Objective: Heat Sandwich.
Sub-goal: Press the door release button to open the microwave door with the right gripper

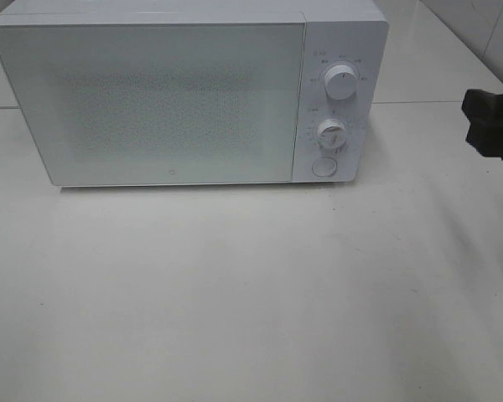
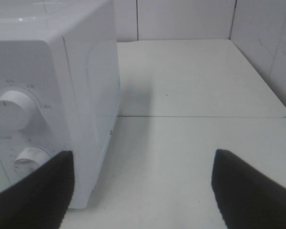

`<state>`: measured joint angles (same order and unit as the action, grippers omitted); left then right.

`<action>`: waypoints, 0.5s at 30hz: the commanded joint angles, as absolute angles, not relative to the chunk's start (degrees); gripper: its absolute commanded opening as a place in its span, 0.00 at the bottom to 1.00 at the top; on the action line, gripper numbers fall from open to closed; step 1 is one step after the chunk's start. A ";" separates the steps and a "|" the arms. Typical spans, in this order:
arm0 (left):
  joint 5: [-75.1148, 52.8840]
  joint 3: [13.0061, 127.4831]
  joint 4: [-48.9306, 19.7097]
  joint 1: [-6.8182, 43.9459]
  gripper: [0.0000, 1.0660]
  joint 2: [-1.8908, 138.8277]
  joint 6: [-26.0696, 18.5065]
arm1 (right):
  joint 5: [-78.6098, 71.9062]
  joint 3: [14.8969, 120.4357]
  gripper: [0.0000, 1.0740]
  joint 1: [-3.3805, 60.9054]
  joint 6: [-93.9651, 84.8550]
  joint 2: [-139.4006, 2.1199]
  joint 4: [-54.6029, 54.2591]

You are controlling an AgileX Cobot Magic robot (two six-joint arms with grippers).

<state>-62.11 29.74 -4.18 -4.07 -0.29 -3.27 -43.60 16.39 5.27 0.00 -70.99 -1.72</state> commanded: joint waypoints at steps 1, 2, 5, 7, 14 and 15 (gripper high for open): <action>-61.36 29.68 -4.18 -4.30 0.92 -0.57 -3.15 | -49.85 14.73 0.71 6.25 -1.66 -73.28 -5.33; -61.36 29.68 -4.18 -4.30 0.92 -0.57 -3.15 | -51.74 14.04 0.71 7.28 -2.23 -74.43 -6.99; -61.36 29.68 -4.18 -4.30 0.92 -0.57 -3.15 | -55.81 12.61 0.71 10.71 -4.58 -77.52 -11.17; -61.36 29.68 -4.18 -4.30 0.92 -0.57 -3.15 | -58.27 12.09 0.71 13.87 -6.59 -79.98 -14.44; -61.36 29.68 -4.18 -4.30 0.92 -0.57 -3.15 | -64.63 12.26 0.71 25.50 -9.80 -88.35 -23.09; -61.36 29.68 -4.18 -4.30 0.92 -0.57 -3.15 | -64.63 12.26 0.71 25.50 -9.80 -88.35 -23.09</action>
<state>-62.11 29.74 -4.18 -4.07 -0.29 -3.27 -62.97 12.26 24.92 -8.88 -88.24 -22.46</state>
